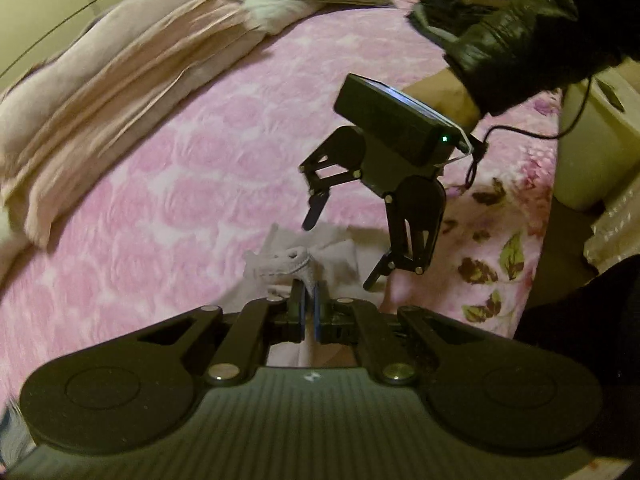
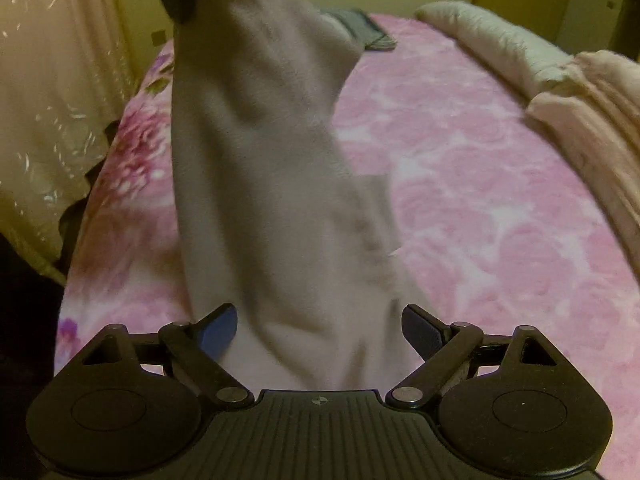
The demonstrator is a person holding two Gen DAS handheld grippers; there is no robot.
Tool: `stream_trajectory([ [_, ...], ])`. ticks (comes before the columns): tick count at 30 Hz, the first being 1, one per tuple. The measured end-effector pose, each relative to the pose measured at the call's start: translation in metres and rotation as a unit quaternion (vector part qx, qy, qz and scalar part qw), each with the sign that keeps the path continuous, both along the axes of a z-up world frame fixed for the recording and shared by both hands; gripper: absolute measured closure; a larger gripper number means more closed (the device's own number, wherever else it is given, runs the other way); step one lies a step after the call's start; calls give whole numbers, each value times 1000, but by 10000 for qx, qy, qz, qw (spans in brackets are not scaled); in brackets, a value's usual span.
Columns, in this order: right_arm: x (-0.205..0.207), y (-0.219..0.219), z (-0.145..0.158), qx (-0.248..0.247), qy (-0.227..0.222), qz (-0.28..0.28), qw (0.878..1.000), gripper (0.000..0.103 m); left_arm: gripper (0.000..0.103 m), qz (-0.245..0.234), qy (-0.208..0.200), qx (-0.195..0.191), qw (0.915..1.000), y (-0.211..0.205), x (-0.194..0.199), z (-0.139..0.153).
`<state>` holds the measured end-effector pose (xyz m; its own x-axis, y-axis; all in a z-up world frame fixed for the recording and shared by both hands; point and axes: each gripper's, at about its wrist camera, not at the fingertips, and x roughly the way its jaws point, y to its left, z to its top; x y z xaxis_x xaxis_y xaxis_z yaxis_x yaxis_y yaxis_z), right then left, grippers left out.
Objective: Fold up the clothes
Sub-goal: 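Lift the grey top with both grippers and shake it open in the air, then lay the grey top flat on the bed and open both grippers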
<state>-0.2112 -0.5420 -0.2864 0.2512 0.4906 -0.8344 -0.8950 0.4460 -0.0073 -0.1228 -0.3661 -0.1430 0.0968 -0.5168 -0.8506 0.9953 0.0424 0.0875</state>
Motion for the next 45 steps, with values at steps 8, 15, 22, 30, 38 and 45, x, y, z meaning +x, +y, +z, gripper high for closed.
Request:
stream_trajectory([
  [8,46,-17,-54,557,1524,-1223,9791,67,102,874,326,157,9955,36,0,-33],
  [15,63,-48,6,841,1242,-2159,9648,100,102,933,-38,-324,9951,12,29,-5],
  [22,20,-92,141,527,-603,-3655,9274,100,102,181,-449,-1663,9849,-54,78,67],
  [30,-71,3,222,-2,-2003,-4396,8756,100,101,-429,-419,-2494,9665,-38,83,110],
  [38,-84,169,111,385,-151,-3587,9325,40,75,943,251,-681,9929,75,100,-12],
  [45,-74,142,66,143,529,-3877,9202,40,72,1699,727,-253,9824,122,89,-62],
])
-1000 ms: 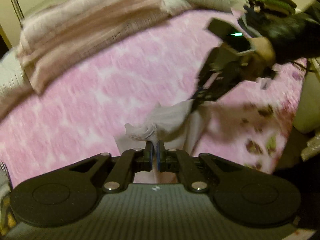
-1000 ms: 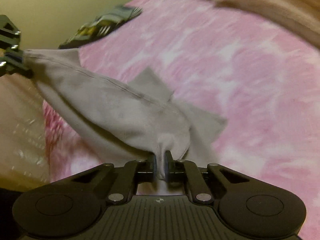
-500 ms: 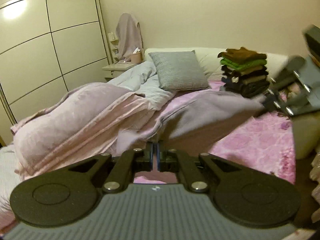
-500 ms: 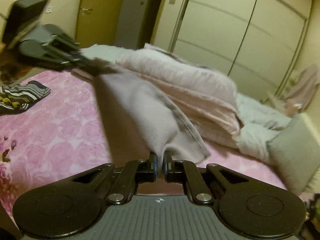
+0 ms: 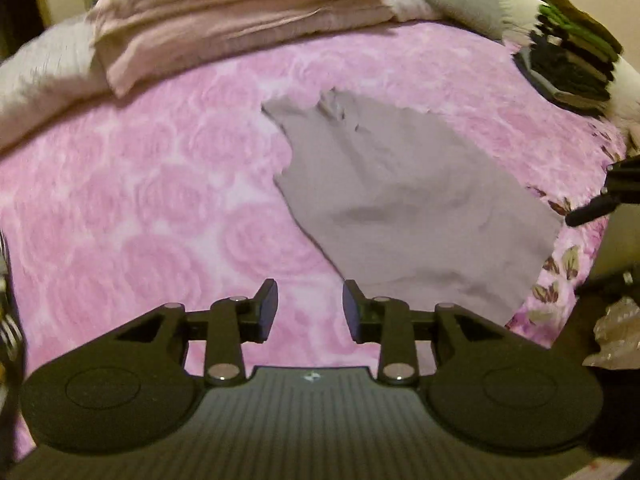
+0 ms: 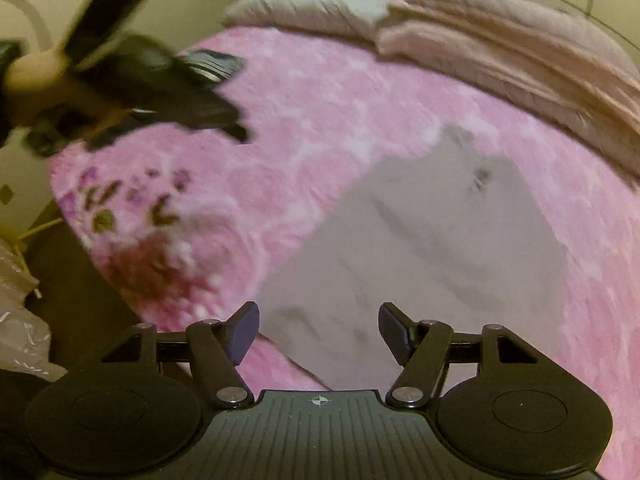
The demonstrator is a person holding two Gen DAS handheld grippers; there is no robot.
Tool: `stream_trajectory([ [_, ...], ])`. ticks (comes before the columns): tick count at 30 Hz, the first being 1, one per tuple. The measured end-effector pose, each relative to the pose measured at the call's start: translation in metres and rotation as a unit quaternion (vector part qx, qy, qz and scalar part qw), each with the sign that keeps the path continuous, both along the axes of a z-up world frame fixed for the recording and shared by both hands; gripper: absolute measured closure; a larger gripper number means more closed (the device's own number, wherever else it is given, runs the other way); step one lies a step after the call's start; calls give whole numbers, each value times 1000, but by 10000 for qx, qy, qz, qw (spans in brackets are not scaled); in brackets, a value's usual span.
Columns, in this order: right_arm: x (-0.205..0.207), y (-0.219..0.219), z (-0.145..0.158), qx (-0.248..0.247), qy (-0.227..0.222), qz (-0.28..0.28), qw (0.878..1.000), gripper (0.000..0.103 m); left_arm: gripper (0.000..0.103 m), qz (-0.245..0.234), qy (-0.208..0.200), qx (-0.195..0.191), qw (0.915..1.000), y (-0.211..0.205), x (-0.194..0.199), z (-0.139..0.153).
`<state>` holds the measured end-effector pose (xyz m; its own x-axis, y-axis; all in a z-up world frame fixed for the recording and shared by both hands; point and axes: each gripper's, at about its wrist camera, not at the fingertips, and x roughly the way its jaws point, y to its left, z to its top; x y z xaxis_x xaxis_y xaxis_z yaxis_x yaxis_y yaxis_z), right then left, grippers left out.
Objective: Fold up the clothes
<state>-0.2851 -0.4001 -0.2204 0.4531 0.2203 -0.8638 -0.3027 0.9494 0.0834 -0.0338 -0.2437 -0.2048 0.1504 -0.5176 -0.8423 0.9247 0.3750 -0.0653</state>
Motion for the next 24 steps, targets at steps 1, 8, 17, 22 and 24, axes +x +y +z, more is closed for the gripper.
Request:
stream_trajectory([
  [1,-4,-18,-6,-49,77,-105,9999,40,69,114,98,-21,9999,-2,1,-5],
  [8,-9,-150,-57,-644,663,-786,9926,40,63,582,786,243,9949,-33,-35,-61],
  [17,-26,-243,-125,181,1368,-1155,9837,48,62,1283,1368,877,9783,-44,-85,-127],
  [22,-21,-262,-129,511,1316,-1580,9773,96,101,1245,1311,970,9787,-45,-87,-123],
  [24,-17,-270,-124,717,1421,-1751,9716,103,101,1215,1263,960,9798,-42,-87,-115],
])
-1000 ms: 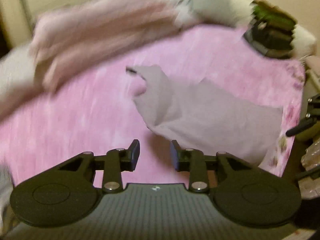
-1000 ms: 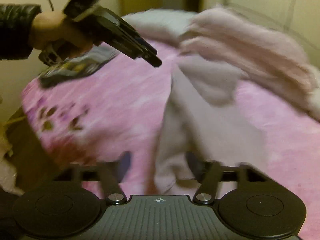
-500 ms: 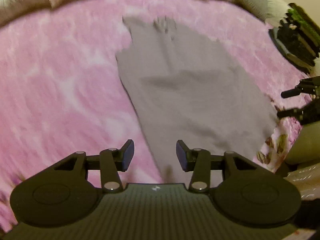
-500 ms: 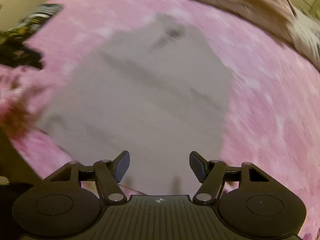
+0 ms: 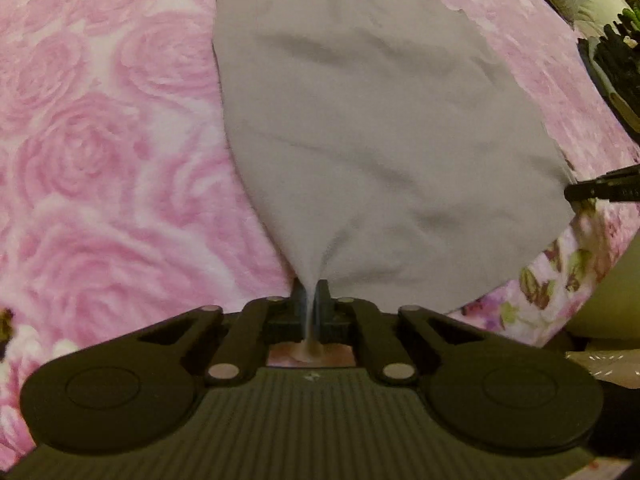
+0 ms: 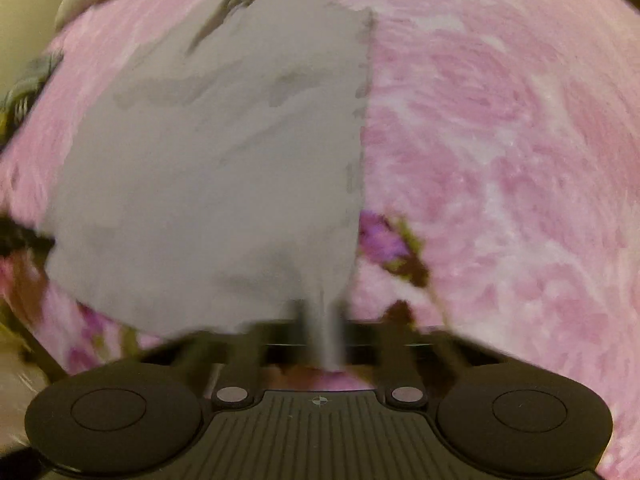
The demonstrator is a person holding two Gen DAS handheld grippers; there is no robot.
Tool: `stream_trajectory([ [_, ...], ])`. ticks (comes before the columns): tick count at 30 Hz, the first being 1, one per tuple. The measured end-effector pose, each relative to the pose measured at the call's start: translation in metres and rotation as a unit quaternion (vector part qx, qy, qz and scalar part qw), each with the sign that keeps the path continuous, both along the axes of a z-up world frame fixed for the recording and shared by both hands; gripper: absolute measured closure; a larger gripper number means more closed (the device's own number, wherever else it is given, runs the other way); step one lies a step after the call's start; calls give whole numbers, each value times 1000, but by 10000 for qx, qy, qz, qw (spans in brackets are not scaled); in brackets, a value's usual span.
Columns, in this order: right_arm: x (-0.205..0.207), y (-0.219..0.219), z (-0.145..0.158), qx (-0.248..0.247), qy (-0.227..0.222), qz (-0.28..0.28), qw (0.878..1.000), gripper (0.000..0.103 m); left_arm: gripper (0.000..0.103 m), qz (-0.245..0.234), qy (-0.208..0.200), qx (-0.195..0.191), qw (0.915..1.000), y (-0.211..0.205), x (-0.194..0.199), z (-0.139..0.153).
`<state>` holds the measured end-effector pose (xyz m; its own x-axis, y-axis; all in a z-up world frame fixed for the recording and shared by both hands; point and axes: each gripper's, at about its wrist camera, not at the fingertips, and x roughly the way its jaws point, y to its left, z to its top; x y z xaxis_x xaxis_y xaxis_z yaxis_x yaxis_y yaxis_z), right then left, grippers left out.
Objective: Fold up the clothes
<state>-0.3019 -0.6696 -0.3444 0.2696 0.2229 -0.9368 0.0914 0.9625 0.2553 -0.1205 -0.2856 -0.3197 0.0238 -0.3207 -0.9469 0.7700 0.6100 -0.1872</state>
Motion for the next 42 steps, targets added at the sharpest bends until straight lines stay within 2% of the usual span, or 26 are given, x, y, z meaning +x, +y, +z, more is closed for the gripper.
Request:
stream_trajectory([
  [2,-2,1,17,-185,-80,126,9997,103,101,-40,-160,-72,9998,7,-5,17],
  [6,-30,4,55,-356,-74,-27,9993,103,101,91,-86,-179,9998,34,-21,48],
  [8,-42,23,53,-498,149,30,9986,103,101,103,159,-109,9998,40,-35,44],
  [10,-51,35,37,-569,409,-105,9975,103,99,150,451,9,9989,45,-40,29],
  [12,-54,40,26,-676,549,-305,9957,102,98,158,514,236,9983,50,-36,20],
  [14,-48,50,27,-1050,446,-309,9930,86,97,59,344,233,9991,54,-24,26],
  [17,-32,57,39,-1114,141,-314,9932,66,96,47,114,98,9999,60,0,38],
  [19,-17,63,49,-1198,-32,-364,9921,64,90,20,-71,7,10000,55,20,49],
  [22,13,65,59,-1110,-334,-309,9928,64,84,-94,-401,-215,9989,26,56,62],
  [28,111,47,57,-866,-1055,532,9892,63,77,-319,-887,-633,9935,-56,122,63],
  [32,188,24,23,-818,-1203,1209,9820,63,68,-559,-1164,-646,9895,-127,156,43],
  [34,218,16,12,-753,-1186,1527,9782,63,55,-683,-1256,-648,9876,-159,171,31],
  [35,231,10,4,-689,-1187,1661,9765,63,53,-740,-1309,-619,9867,-176,180,23],
  [38,261,-2,-14,-406,-1122,1887,9748,63,51,-935,-1460,-505,9836,-214,200,-3],
  [42,289,-14,-30,-15,-1136,1815,9768,63,51,-1240,-1624,-253,9786,-249,221,-27],
])
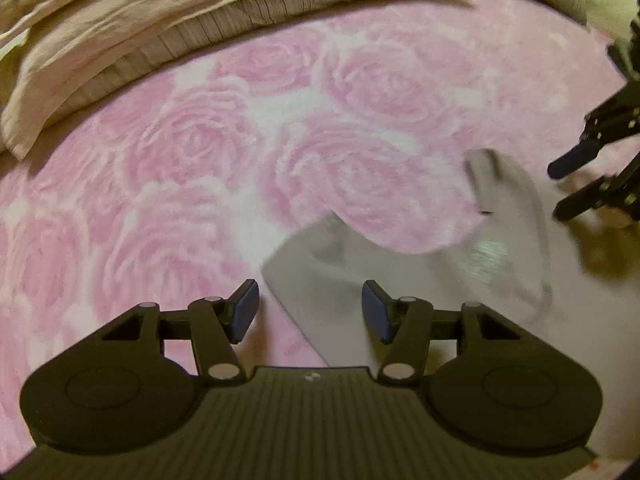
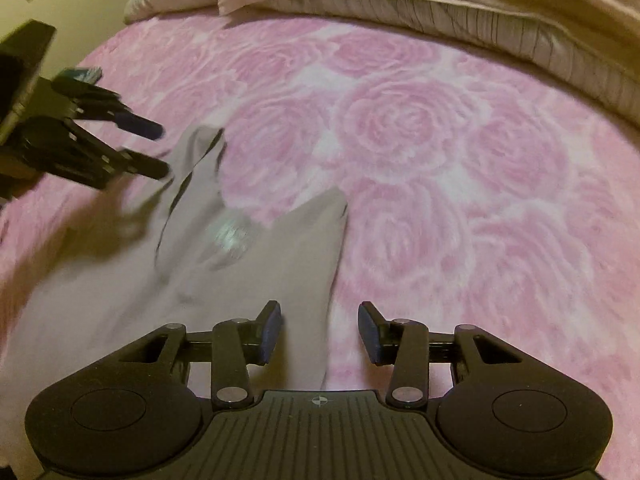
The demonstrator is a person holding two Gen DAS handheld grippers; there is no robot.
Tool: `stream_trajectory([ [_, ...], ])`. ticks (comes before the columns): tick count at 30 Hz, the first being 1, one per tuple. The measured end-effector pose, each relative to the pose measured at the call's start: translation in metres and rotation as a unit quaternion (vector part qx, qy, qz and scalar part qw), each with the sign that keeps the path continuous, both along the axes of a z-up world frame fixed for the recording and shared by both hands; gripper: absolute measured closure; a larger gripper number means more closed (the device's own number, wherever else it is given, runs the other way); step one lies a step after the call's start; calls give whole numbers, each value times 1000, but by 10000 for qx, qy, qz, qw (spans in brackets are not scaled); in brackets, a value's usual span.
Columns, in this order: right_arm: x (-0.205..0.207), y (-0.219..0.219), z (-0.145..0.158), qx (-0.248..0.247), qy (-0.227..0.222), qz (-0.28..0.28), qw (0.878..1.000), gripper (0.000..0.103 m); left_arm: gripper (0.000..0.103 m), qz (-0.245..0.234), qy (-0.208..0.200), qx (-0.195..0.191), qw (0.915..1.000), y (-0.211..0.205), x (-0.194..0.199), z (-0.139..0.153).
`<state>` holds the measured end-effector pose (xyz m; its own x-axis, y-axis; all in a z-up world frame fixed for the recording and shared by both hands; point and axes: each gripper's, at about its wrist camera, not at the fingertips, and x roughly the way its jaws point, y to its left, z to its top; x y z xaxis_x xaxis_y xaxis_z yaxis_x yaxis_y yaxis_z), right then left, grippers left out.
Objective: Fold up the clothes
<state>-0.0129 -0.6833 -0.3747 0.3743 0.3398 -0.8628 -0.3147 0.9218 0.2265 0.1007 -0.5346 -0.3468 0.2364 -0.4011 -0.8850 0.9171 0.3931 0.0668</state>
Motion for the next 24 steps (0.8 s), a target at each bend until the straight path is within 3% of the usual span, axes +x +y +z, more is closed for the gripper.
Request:
stream_trajectory([
  [2,11,-6,-7,217,-2,-70,9997,63,50,-65,103,-6,9999,-5,7,-6],
  [3,16,-8,-8,336,3,-115,9994,63,55,-89,171,-34,9998,-6,9,-7],
  [5,26,-9,-13,543,62,-207,9983,63,92,-209,320,-115,9992,-5,9,-2],
  [6,29,-8,-16,605,101,-261,9978,63,102,-222,341,-154,9991,-3,8,4],
  [7,31,-7,-18,697,137,-315,9970,64,102,-211,151,-186,9995,0,3,12],
  [9,34,-5,-15,890,249,-352,9951,95,102,-157,-100,-405,9990,10,-6,33],
  [10,34,-4,-10,852,218,-371,9954,103,102,-88,-173,-539,9984,17,-11,44],
  [13,11,6,36,-77,-784,-344,9963,103,102,26,-325,-774,9965,27,-22,63],
  [15,-16,21,59,-752,-1573,-340,9841,103,102,124,-282,-720,9969,28,-22,59],
  [16,-25,26,62,-724,-1690,-352,9823,97,102,195,-235,-685,9972,28,-20,55],
  [18,-34,35,52,-391,-1372,-65,9898,53,102,312,-91,-580,9978,26,-12,44],
  [19,-35,36,45,-322,-1228,-3,9919,25,102,321,-32,-554,9979,25,-10,41],
  [24,-22,-6,26,1,-1024,-922,9905,25,102,233,80,-466,9986,21,-1,27],
])
